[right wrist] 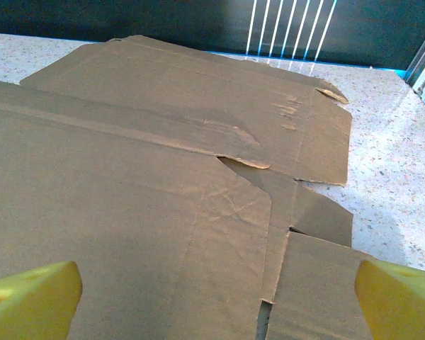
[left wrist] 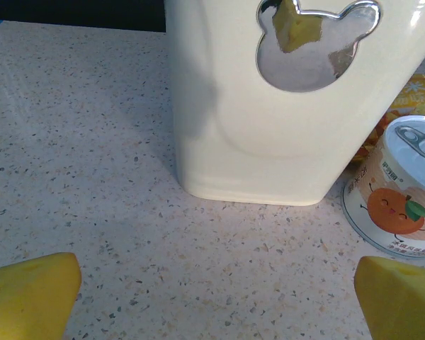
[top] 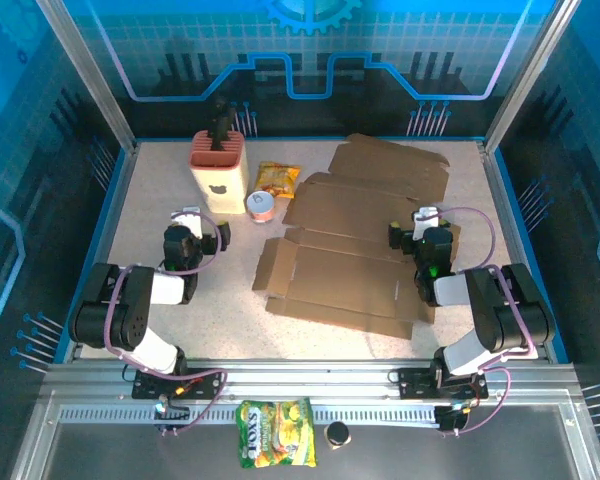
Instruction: Fold the paper box
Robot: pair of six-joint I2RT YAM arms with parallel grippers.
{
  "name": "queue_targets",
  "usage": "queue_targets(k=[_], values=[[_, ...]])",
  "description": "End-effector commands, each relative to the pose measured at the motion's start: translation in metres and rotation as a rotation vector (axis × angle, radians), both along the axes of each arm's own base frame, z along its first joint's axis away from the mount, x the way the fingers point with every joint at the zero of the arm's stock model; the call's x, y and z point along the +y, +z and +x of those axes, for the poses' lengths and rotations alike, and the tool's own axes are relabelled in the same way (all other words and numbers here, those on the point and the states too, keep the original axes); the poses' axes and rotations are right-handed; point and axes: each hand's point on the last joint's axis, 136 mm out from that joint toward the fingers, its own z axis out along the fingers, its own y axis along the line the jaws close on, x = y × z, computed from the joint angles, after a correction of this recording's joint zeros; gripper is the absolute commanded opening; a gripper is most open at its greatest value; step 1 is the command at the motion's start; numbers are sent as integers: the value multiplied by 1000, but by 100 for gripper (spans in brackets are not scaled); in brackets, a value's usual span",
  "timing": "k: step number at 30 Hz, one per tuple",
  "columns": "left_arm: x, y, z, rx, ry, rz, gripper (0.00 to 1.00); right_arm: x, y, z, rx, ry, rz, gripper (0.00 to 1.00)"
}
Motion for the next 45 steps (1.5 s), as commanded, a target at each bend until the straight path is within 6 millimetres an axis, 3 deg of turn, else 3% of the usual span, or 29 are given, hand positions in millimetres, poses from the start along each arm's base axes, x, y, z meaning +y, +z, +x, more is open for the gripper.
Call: queue_targets(k=[1, 24, 27, 30, 33, 35, 36, 37, 38, 40, 42, 45], values=[[-4, 8, 5, -21, -26, 12, 99, -4, 8, 5, -24, -10, 10, 100], [-4, 9, 4, -26, -26, 14, 99, -3, 10, 1, -52, -4, 9, 100], [-2, 24, -2, -62, 18, 52, 99, 3, 30, -15, -159, -6, -36, 100], [-12, 59, -10, -88, 53, 153, 99, 12, 71, -33, -265, -117, -188, 100], [-22, 115, -15, -169, 131, 150, 99, 15, 141, -45, -418, -202, -200, 100], [-30, 144, -20, -84, 133, 4, 99, 9, 200, -47, -462, -308, -106, 100], [-27, 151, -29, 2, 199, -143, 99, 5, 219, -46, -397, -349, 1, 100], [-16, 153, -40, 60, 329, -312, 99, 13, 215, -45, -200, -272, 62, 100], [-15, 150, -44, 91, 370, -437, 99, 18, 228, -47, -119, -207, 174, 100], [-36, 138, -44, 222, 300, -697, 99, 0, 221, -59, 1, -331, 534, 100], [-62, 125, -58, 384, 272, -799, 92, 12, 219, -56, 110, -197, 724, 100], [-104, 108, -105, 574, 239, -817, 81, 20, 198, -92, 323, -296, 750, 100]])
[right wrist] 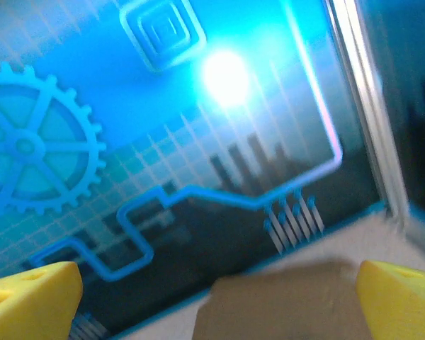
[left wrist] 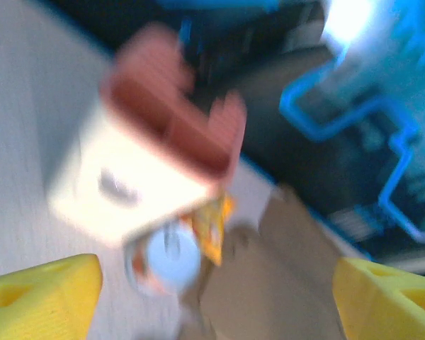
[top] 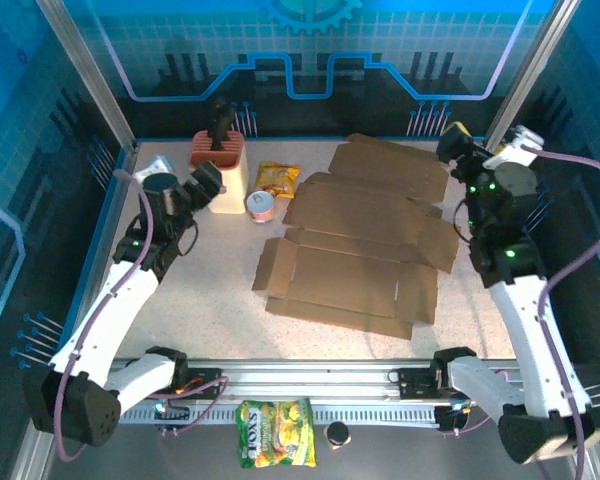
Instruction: Fold the paper box
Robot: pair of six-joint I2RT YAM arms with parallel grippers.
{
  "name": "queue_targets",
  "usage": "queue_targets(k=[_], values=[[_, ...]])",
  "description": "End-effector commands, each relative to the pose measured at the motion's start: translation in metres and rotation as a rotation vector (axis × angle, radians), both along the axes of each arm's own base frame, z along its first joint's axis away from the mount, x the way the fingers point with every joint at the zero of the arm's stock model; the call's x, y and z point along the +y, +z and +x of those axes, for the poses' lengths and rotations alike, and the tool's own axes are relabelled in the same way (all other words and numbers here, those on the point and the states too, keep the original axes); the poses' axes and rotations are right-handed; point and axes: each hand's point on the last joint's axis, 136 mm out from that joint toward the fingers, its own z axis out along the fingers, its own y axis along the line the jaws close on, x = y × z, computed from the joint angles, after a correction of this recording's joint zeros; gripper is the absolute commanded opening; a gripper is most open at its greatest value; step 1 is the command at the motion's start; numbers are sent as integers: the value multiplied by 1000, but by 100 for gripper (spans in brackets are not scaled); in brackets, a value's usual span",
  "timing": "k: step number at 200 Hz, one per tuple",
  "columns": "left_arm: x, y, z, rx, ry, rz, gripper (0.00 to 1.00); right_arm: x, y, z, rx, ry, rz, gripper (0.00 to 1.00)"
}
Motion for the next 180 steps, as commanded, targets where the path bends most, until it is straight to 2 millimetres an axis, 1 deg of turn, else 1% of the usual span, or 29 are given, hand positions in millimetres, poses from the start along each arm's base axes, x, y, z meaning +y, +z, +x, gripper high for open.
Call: queue_targets(k=[1, 9, 15, 22, 28, 36, 46, 58, 71, 76, 82, 84, 91, 100, 112, 129, 152, 180], values=[[-53, -89, -90, 504, -80, -205, 76, 48, -140, -50, 651, 136, 252, 100], [-63, -103, -113, 577, -93, -232, 72, 60, -149, -66, 721, 168, 250, 100], [-69, -114, -129, 631, -92, -257, 72, 68, -156, -79, 768, 195, 251, 100], [-76, -126, -144, 674, -92, -294, 69, 80, -165, -91, 807, 238, 267, 100], [-84, -134, -152, 689, -102, -328, 66, 90, -174, -101, 834, 280, 284, 99], [-95, -144, -160, 693, -111, -373, 64, 101, -183, -114, 858, 321, 319, 94], [-104, -155, -165, 695, -102, -414, 64, 114, -194, -124, 871, 368, 363, 88], [-112, -166, -163, 672, -88, -466, 64, 131, -204, -128, 863, 443, 405, 82], [-120, -173, -152, 626, -76, -520, 63, 146, -219, -131, 881, 499, 453, 79], [-123, -175, -148, 616, -69, -538, 62, 150, -221, -130, 883, 517, 466, 79], [-127, -178, -144, 611, -64, -555, 62, 157, -218, -128, 876, 547, 485, 78], [-128, -179, -142, 609, -63, -562, 61, 157, -226, -130, 897, 545, 486, 78], [-133, -183, -137, 607, -63, -571, 59, 161, -232, -131, 915, 553, 493, 78], [-138, -188, -133, 625, -68, -563, 56, 165, -233, -130, 918, 572, 489, 78], [-142, -200, -133, 669, -66, -525, 55, 168, -232, -129, 911, 593, 482, 78], [-147, -214, -129, 677, -69, -507, 50, 171, -233, -128, 894, 608, 505, 79], [-142, -221, -124, 655, -38, -491, 49, 177, -241, -131, 895, 626, 560, 80], [-137, -223, -118, 609, -28, -466, 47, 180, -245, -132, 900, 639, 573, 80]])
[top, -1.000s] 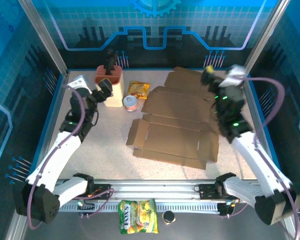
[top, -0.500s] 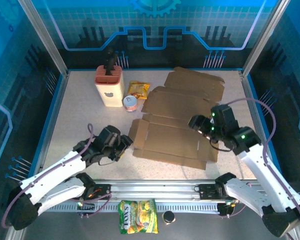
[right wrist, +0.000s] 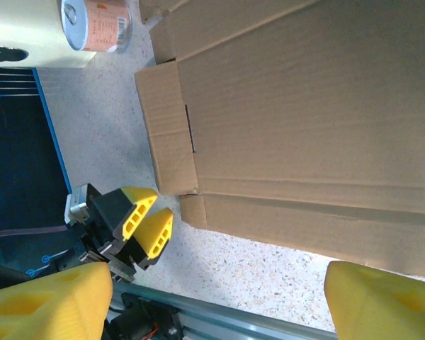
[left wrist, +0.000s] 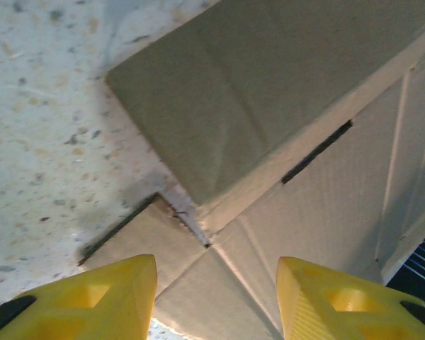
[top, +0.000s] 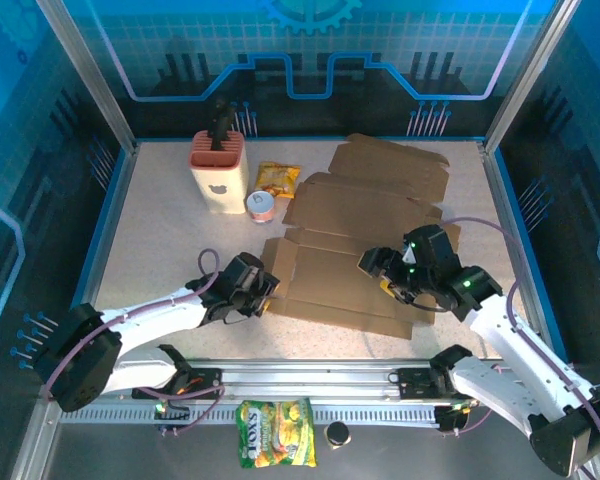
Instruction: Fold the paper box
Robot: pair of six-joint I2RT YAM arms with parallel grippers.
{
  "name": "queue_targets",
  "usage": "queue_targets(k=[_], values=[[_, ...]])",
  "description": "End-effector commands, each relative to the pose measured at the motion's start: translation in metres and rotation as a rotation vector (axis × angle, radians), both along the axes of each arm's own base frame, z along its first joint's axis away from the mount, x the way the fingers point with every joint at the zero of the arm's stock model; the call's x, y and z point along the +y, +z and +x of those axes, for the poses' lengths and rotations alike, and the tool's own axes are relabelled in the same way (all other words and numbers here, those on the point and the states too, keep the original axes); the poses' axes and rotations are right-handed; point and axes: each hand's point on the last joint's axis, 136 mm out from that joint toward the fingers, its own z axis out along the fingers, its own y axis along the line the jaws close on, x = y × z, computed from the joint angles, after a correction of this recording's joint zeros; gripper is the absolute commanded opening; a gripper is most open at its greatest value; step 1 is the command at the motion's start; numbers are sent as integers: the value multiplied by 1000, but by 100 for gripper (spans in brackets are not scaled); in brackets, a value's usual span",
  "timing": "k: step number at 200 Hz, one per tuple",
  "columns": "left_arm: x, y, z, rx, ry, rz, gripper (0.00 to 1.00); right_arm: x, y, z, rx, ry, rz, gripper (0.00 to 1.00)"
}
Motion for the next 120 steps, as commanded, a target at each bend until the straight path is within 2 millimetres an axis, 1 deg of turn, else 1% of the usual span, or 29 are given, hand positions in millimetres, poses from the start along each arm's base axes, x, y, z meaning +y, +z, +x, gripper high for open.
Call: queue_targets(k=[1, 38, 92, 120], values=[[1, 2, 11, -67, 25, 5, 47, 11, 6, -2, -10, 22, 65, 80], [-1, -8, 12, -72, 16, 8, 46, 11, 4, -1, 1, 13, 70, 80], [9, -15, 8, -52, 23, 48, 46, 11, 2, -2, 19, -4, 78, 80], [8, -18, 17, -86, 14, 46, 44, 10, -1, -3, 24, -11, 83, 80]])
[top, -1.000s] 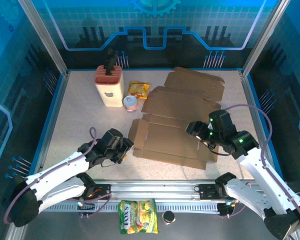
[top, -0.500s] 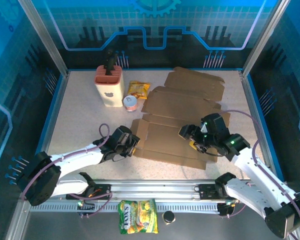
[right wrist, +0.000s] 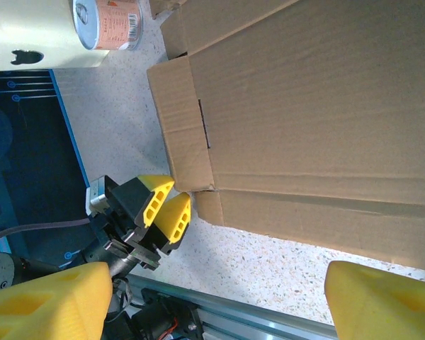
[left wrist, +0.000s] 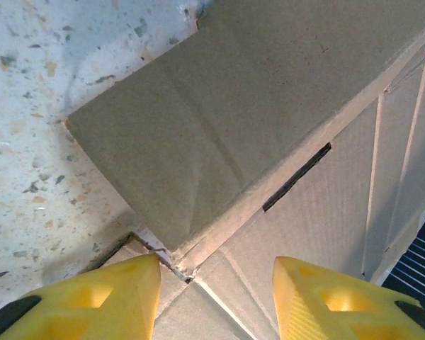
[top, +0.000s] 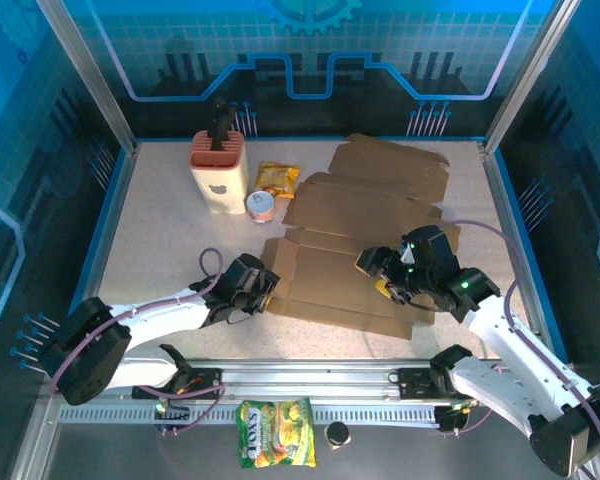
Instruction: Fold the paper box
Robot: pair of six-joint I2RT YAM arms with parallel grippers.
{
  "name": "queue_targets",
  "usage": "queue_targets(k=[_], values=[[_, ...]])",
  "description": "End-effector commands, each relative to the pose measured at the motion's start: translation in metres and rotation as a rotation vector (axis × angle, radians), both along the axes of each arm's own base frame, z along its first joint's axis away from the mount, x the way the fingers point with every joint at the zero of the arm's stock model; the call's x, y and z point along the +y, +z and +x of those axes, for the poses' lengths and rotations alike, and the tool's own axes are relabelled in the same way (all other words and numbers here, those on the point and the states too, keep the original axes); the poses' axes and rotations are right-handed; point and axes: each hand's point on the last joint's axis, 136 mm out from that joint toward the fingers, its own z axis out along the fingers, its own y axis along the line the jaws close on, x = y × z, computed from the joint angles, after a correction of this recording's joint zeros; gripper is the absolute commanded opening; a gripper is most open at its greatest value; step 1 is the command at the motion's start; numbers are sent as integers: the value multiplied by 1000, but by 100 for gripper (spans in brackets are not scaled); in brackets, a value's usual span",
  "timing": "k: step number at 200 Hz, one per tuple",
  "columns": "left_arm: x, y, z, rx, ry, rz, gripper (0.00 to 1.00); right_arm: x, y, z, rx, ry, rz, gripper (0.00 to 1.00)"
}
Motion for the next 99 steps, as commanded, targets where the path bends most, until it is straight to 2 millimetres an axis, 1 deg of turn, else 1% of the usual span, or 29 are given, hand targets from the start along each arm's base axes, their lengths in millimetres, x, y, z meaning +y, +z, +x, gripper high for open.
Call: queue_targets(k=[1, 26, 45, 55, 65, 84, 91, 99], values=[[7, -11, 5, -29, -7, 42, 44, 4, -3, -5, 10, 8, 23, 80], [6, -13, 15, -56, -7, 34, 39, 4, -4, -6, 15, 3, 30, 79], [7, -12, 17, -67, -9, 50, 36, 3, -4, -6, 18, -1, 31, 79], [8, -12, 18, -72, -14, 58, 33, 4, -4, -6, 20, -2, 34, 79], [8, -12, 18, -76, -18, 59, 28, 4, -5, -7, 28, -9, 40, 79], [7, -9, 19, -92, -21, 53, 11, 4, -7, -7, 45, -29, 54, 79], [6, -6, 21, -107, -20, 49, 8, 4, -9, -8, 57, -40, 59, 79], [5, 3, 23, -139, -19, 44, 6, 3, -11, -9, 76, -60, 59, 78]])
